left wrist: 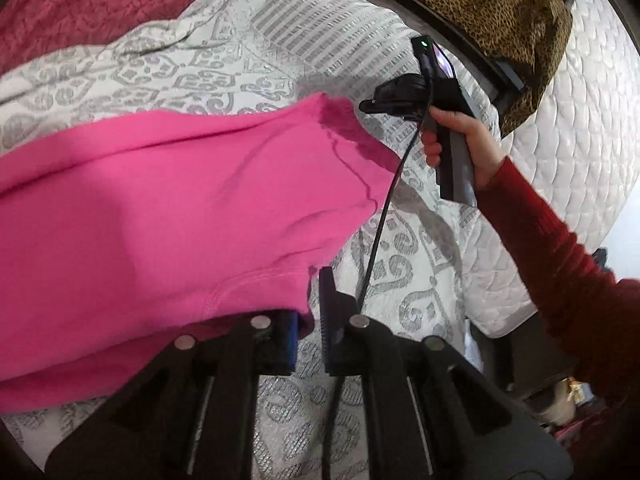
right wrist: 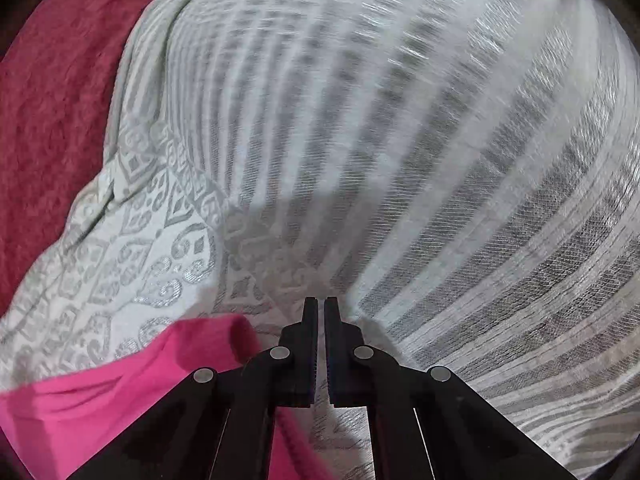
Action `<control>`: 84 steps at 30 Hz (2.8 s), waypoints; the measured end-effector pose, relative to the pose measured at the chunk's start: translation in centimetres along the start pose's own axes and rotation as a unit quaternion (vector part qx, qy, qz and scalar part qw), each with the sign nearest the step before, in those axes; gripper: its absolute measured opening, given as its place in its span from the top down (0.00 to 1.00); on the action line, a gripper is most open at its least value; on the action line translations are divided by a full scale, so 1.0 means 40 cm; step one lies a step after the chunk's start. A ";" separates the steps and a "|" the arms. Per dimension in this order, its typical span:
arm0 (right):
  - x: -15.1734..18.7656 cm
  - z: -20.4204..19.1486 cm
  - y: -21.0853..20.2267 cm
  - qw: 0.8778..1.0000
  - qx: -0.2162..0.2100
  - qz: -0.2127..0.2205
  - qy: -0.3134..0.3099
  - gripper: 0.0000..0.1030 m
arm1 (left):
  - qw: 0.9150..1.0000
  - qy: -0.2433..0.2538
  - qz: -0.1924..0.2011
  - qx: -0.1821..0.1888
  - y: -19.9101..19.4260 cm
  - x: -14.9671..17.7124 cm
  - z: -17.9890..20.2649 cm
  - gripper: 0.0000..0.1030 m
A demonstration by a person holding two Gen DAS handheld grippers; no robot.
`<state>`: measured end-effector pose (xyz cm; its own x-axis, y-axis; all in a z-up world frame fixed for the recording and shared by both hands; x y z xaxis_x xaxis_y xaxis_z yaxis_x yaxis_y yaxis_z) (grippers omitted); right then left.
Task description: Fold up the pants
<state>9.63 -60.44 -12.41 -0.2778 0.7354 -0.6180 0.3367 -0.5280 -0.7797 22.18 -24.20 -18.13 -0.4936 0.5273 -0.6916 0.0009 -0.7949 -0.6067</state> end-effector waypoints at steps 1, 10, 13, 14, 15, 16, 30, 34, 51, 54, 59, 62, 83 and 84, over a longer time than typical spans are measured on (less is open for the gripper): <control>0.008 -0.002 -0.002 0.998 -0.049 -0.024 0.005 0.94 | 1.000 -0.003 -0.002 0.002 0.001 0.001 -0.003 0.91; 0.042 -0.078 -0.041 0.990 -0.117 -0.038 -0.064 0.28 | 1.000 -0.005 -0.009 0.000 0.009 0.009 0.000 0.91; 0.030 -0.089 -0.042 0.989 -0.131 -0.038 -0.056 0.28 | 1.000 -0.006 -0.012 0.001 0.012 0.011 -0.002 0.91; 0.030 -0.091 -0.044 0.988 -0.139 -0.040 -0.057 0.28 | 1.000 -0.006 -0.013 0.001 0.013 0.013 -0.002 0.91; 0.029 -0.093 -0.043 0.986 -0.146 -0.046 -0.060 0.28 | 1.000 -0.007 -0.014 0.001 0.015 0.013 -0.003 0.91; 0.037 -0.095 -0.040 0.985 -0.152 -0.056 -0.066 0.28 | 1.000 -0.007 -0.014 0.001 0.016 0.013 -0.004 0.91; 0.002 -0.040 0.086 0.994 -0.065 -0.079 0.030 0.98 | 1.000 0.006 -0.015 -0.004 0.021 0.009 0.010 0.91; 0.024 -0.073 0.090 0.995 -0.052 -0.078 -0.017 0.90 | 1.000 0.001 -0.018 -0.001 0.023 0.010 0.004 0.91; 0.182 0.084 -0.108 0.986 -0.116 -0.119 0.003 0.36 | 1.000 0.021 -0.007 -0.010 0.013 0.003 0.020 0.91; 0.185 0.090 -0.069 0.979 -0.134 -0.136 0.067 0.70 | 1.000 0.028 0.001 -0.011 0.007 0.001 0.027 0.91; 0.188 0.108 -0.059 0.990 -0.081 -0.107 0.033 0.87 | 0.999 0.050 -0.002 0.011 0.009 0.004 0.053 0.91; 0.192 0.143 -0.068 0.989 -0.093 -0.103 0.060 0.87 | 0.998 0.061 -0.012 0.013 0.018 0.007 0.066 0.91; 0.208 0.272 -0.201 0.997 0.035 -0.063 0.041 0.58 | 0.994 0.089 -0.046 0.036 0.057 0.037 0.204 0.83; 0.207 0.273 -0.219 0.997 0.043 -0.058 0.036 0.53 | 0.995 0.081 -0.054 0.034 0.055 0.035 0.196 0.83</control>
<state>-5.43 -54.36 -11.78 -0.2436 0.8206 -0.5171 0.2275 -0.4699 -0.8529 14.67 -27.58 -17.35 -0.3403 0.6477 -0.6817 -0.1063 -0.7468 -0.6565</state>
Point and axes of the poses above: each gripper's, at about its wrist camera, not at the fingertips, and y roughly the way its jaws point, z to its right, x to its underside, the point moved 5 cm from there along y, roughly the way its jaws point, and after that the axes turned 12 degrees about y, right-handed, at the moved point
